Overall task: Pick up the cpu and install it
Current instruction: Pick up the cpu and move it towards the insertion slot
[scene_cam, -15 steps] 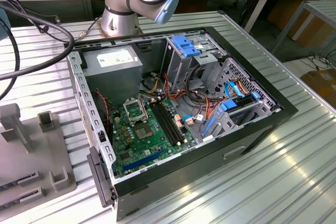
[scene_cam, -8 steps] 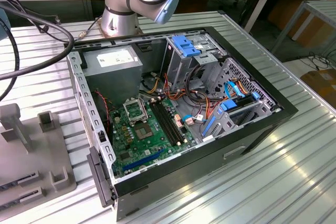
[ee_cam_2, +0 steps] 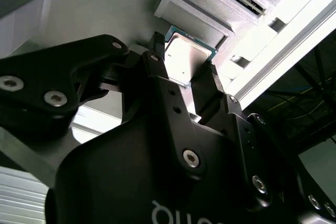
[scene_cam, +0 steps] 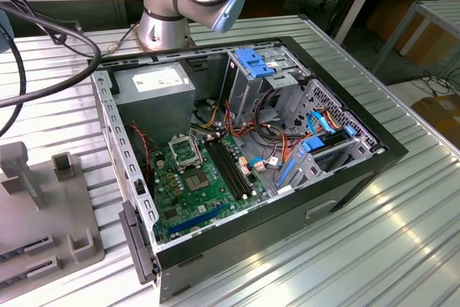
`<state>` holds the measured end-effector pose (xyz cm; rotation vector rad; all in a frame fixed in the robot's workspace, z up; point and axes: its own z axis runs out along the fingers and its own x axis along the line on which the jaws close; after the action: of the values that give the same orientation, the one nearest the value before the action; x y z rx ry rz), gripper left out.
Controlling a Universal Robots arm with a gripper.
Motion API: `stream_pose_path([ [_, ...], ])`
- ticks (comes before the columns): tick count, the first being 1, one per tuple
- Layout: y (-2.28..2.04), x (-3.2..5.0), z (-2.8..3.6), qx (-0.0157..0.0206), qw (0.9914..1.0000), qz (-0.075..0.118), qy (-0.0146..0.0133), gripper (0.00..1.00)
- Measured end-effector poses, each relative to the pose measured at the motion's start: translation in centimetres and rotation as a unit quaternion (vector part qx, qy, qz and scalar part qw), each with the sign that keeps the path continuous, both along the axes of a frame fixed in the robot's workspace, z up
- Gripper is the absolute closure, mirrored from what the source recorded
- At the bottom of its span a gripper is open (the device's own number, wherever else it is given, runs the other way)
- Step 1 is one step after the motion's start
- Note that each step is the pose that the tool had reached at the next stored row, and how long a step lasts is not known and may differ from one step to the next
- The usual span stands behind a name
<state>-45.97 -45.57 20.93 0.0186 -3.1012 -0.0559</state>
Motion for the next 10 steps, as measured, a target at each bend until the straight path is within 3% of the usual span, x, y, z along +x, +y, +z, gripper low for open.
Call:
stream_pose_path([
  [10,0.00,0.00,1.21,0.0012,1.00000,0.000,0.0005,0.54],
])
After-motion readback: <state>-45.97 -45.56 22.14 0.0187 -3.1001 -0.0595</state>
